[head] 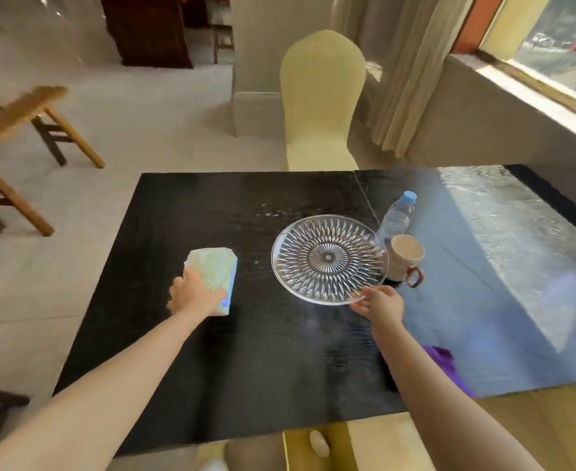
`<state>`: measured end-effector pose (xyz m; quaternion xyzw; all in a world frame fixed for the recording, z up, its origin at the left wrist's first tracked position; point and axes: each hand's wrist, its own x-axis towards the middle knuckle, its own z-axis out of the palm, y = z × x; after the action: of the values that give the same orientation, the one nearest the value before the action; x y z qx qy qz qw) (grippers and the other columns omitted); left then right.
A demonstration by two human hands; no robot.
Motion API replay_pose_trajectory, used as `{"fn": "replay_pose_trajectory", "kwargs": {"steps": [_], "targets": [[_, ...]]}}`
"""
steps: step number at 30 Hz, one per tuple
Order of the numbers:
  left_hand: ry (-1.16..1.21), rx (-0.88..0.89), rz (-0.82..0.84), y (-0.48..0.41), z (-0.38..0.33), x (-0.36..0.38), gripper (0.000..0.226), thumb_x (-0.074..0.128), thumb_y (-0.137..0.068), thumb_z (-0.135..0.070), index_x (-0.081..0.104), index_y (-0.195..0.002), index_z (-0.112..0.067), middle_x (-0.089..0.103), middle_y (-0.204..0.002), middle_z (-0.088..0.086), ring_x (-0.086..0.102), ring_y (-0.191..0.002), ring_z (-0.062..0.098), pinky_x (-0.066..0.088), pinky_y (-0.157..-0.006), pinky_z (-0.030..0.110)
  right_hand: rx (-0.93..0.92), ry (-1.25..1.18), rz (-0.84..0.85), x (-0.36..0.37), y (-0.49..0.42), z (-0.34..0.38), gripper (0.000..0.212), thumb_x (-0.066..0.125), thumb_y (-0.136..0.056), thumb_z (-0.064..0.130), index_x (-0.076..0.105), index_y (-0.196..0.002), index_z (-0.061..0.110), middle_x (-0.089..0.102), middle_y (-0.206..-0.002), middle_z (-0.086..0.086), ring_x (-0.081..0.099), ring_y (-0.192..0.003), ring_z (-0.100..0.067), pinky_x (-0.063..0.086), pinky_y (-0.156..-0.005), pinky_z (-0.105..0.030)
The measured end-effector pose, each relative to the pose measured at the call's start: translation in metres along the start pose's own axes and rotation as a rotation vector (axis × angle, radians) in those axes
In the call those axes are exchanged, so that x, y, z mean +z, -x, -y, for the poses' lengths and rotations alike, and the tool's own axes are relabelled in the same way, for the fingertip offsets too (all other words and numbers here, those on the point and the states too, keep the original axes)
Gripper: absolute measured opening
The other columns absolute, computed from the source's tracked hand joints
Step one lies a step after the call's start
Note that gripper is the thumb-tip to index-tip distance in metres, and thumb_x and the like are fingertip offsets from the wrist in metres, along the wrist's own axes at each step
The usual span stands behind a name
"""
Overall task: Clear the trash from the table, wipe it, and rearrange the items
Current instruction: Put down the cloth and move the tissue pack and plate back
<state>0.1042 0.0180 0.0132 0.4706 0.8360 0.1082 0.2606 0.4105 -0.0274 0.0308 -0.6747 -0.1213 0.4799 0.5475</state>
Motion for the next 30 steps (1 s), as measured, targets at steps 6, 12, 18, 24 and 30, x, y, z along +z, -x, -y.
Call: {"fn": "replay_pose_trajectory", "kwargs": {"steps": [6,12,18,24,30], "targets": [[-0.002,-0.144,-0.034,-0.057,0.082,-0.048,0.096,0.073,-0.07,-0.043,0.019,-0.144,-0.016,0.041,-0.133,0.017,0.041,-0.123,0.035,0.041,-0.096,0.048,0.089,0.069,0.082,0.099,-0.002,-0.039,0.01,0.049,-0.086,-0.009,0.052,-0.094,-0.003,0.06,-0.081,-0.021,0.061,-0.063,-0.026,0.052,-0.037,-0.022],[0.0,-0.171,-0.039,-0.119,0.13,-0.068,0.094,0.073,-0.068,-0.041,0.023,-0.143,-0.013,0.045,-0.131,0.017,0.04,-0.125,0.036,0.042,-0.097,0.046,0.167,0.093,0.081,0.17,-0.012,-0.072,0.013,0.049,-0.087,-0.009,0.051,-0.098,-0.002,0.061,-0.086,-0.023,0.062,-0.065,-0.029,0.053,-0.038,-0.023],[-0.049,-0.148,0.001,-0.179,0.133,-0.065,0.094,0.072,-0.069,-0.042,0.021,-0.143,-0.015,0.042,-0.133,0.016,0.038,-0.126,0.035,0.04,-0.098,0.046,0.219,0.08,0.023,0.203,-0.031,-0.098,0.011,0.05,-0.09,-0.005,0.05,-0.1,-0.002,0.06,-0.081,-0.019,0.066,-0.053,-0.02,0.052,-0.038,-0.02],[-0.11,-0.069,0.032,-0.213,0.128,-0.051,0.097,0.073,-0.07,-0.042,0.017,-0.145,-0.015,0.04,-0.132,0.016,0.038,-0.124,0.036,0.038,-0.098,0.046,0.237,0.116,-0.048,0.206,-0.043,-0.107,0.007,0.05,-0.091,-0.002,0.05,-0.099,-0.002,0.062,-0.076,-0.017,0.062,-0.066,-0.024,0.055,-0.041,-0.02],[-0.18,-0.06,0.042,-0.22,0.13,-0.04,0.105,0.073,-0.069,-0.049,0.011,-0.145,-0.013,0.036,-0.136,0.017,0.034,-0.127,0.035,0.036,-0.1,0.048,0.241,0.353,-0.061,0.197,-0.062,-0.109,0.022,0.054,-0.089,0.001,0.059,-0.103,-0.016,0.063,-0.085,-0.022,0.063,-0.065,-0.026,0.053,-0.04,-0.018]]}}
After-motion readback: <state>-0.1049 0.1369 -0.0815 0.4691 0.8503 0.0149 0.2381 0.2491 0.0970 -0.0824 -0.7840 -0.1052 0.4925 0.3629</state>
